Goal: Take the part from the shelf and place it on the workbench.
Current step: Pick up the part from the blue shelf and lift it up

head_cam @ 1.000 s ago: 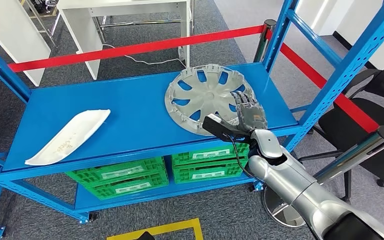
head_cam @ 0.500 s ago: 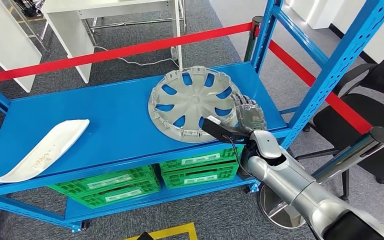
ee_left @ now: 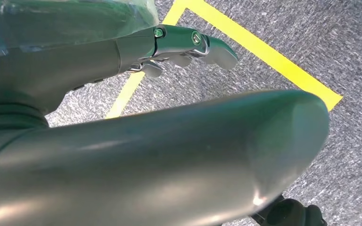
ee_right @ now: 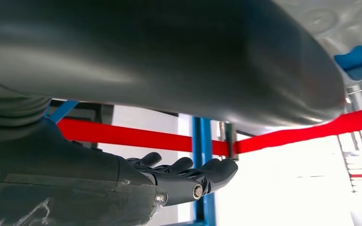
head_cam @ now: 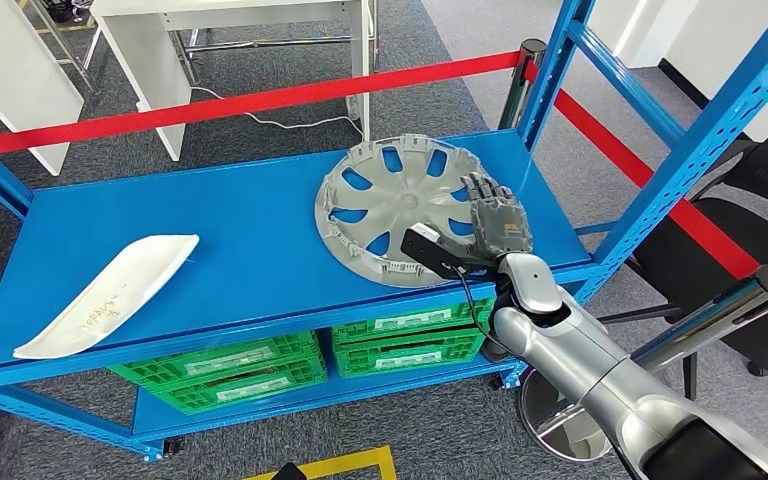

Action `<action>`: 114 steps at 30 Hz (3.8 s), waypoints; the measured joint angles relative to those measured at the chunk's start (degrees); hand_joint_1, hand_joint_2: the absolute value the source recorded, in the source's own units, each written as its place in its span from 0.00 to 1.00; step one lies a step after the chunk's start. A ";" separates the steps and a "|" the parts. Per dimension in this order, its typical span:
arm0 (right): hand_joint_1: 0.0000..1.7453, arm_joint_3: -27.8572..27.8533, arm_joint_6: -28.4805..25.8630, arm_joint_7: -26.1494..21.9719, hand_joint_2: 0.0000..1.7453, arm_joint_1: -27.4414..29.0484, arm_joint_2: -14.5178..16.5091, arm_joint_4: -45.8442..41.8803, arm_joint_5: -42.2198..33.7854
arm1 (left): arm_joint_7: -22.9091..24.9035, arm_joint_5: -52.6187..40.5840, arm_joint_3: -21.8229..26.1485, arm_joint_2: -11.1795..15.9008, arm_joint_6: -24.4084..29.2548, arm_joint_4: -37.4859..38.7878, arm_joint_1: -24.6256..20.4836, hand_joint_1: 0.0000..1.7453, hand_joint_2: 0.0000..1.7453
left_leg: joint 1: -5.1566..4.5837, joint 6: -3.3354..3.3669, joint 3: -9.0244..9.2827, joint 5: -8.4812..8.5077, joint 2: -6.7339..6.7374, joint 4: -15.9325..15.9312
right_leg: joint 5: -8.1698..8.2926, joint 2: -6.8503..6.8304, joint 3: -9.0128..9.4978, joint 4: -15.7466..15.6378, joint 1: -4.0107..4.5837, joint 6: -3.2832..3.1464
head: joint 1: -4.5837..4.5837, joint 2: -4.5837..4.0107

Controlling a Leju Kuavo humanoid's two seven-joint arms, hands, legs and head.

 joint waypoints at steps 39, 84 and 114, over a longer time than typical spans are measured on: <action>0.00 3.68 -1.10 -6.82 0.00 2.34 7.84 9.26 -4.56 | 0.57 -0.68 0.00 -0.02 -0.67 0.00 -0.44 0.00 0.00 | 0.21 0.02 0.14 -0.03 0.01 -0.11 | -0.07 0.02 0.01 -0.02 0.24 0.03 | -0.02 0.00; 0.00 3.53 3.57 -4.46 1.00 1.08 7.92 11.76 -12.98 | -0.39 -0.45 0.04 -0.02 -0.66 0.00 -0.44 0.00 0.00 | 0.21 0.02 0.32 -0.03 0.01 -0.11 | -0.07 0.01 0.20 -0.02 0.24 0.03 | -0.02 0.00; 1.00 3.53 4.19 -4.23 1.00 0.76 7.92 11.75 -16.85 | -0.61 -0.28 0.22 -0.02 -0.65 0.00 -0.42 0.00 0.00 | 0.21 0.02 0.45 -0.04 0.04 -0.12 | -0.07 0.04 0.29 -0.02 0.24 0.03 | -0.02 0.00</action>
